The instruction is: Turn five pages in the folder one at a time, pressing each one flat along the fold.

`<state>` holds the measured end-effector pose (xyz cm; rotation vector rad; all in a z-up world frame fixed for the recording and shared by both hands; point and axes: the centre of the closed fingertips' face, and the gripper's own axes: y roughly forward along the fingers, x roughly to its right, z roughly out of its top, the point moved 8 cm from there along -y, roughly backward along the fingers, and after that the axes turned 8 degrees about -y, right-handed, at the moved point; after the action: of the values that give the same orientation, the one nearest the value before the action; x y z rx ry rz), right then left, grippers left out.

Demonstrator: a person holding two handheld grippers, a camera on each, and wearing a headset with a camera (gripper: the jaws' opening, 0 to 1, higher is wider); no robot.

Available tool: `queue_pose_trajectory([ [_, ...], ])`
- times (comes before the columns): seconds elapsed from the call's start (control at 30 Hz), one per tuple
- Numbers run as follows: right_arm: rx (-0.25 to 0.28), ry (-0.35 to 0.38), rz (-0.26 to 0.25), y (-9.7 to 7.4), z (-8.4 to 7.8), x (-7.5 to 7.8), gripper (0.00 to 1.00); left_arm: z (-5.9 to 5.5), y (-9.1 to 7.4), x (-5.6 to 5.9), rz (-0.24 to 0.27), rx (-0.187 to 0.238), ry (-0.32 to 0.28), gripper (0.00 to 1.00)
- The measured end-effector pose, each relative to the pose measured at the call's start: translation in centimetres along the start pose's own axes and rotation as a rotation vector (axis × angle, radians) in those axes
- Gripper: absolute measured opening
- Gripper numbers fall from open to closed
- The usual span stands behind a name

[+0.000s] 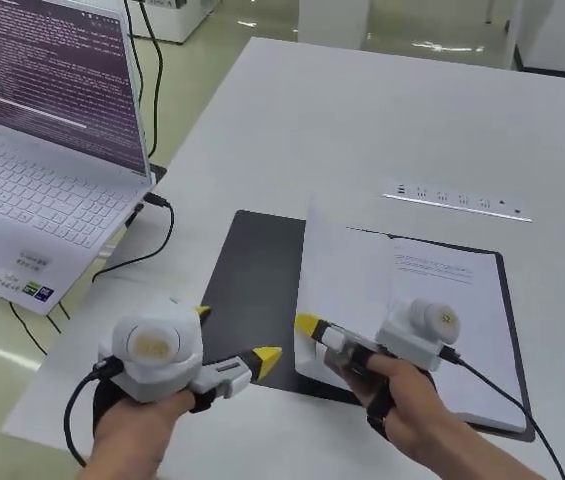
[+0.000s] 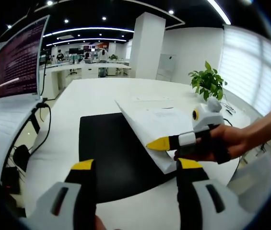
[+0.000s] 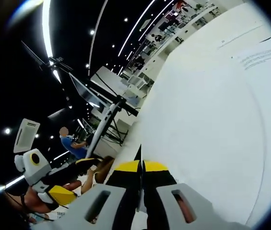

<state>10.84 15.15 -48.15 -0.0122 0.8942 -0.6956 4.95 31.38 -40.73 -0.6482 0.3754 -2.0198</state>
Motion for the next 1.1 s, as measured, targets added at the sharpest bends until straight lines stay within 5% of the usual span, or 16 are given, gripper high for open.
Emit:
queue_pose_trajectory([
  [0.73,-0.099,0.107,-0.085,3.0,-2.5,2.6,0.0,-0.9,-0.1,0.2,0.013,-0.041,0.002,0.66],
  [1.1,-0.122,0.081,-0.013,3.4,-2.0,2.0,0.24,-1.3,0.3,0.6,0.003,-0.068,0.022,0.65],
])
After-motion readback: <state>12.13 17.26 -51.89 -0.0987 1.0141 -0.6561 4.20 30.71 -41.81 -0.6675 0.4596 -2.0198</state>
